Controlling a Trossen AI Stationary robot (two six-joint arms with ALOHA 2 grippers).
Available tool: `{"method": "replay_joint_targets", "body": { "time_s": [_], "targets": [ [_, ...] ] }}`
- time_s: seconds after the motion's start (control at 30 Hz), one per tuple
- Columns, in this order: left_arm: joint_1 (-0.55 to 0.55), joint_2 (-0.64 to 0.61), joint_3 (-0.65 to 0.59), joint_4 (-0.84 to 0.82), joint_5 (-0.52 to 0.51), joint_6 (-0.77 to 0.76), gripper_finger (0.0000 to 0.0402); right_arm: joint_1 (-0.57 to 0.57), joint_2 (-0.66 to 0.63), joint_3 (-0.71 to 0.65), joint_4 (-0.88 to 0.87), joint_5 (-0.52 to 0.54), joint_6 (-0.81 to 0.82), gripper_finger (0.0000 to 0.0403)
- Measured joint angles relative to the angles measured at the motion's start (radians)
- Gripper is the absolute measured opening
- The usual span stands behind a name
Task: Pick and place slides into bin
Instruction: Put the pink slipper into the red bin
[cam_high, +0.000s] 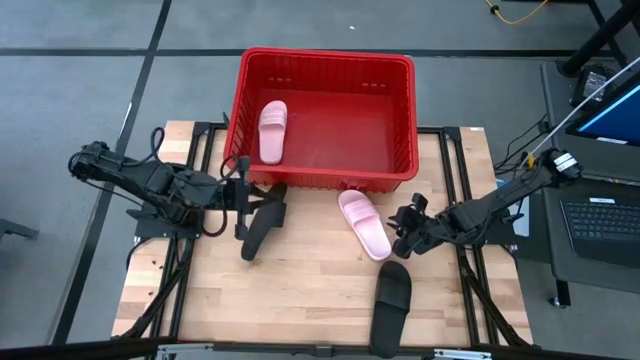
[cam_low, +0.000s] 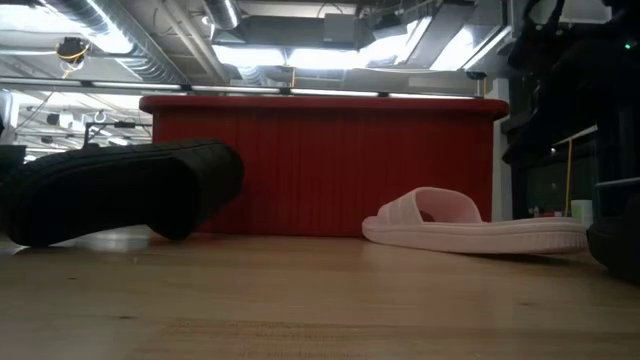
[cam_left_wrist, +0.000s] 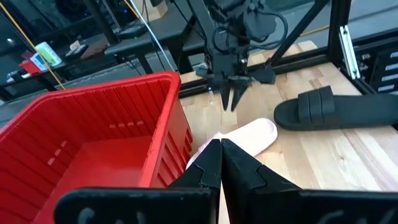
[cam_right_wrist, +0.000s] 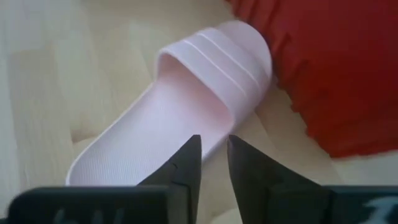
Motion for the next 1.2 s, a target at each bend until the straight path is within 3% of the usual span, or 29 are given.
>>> {"method": "replay_joint_targets", "body": {
  "time_s": [0.13,0.63,1.2],
  "targets": [
    [0.000,0.000,0.000,0.001,0.000,0.001,0.0002,-0.019,0.000,-0.021,0.080,-0.001,-0.072,0.0106],
    [0.000,0.000,0.000,0.001,0.007,0.000,0.0003,-0.085,0.088,-0.022,0.103,-0.038,-0.191,0.0230],
    [0.000,0.000,0.000,0.000,0.007,-0.022,0.0003,-0.173,0.280,-0.023,0.303,0.018,-0.253,0.0218]
  ]
}}
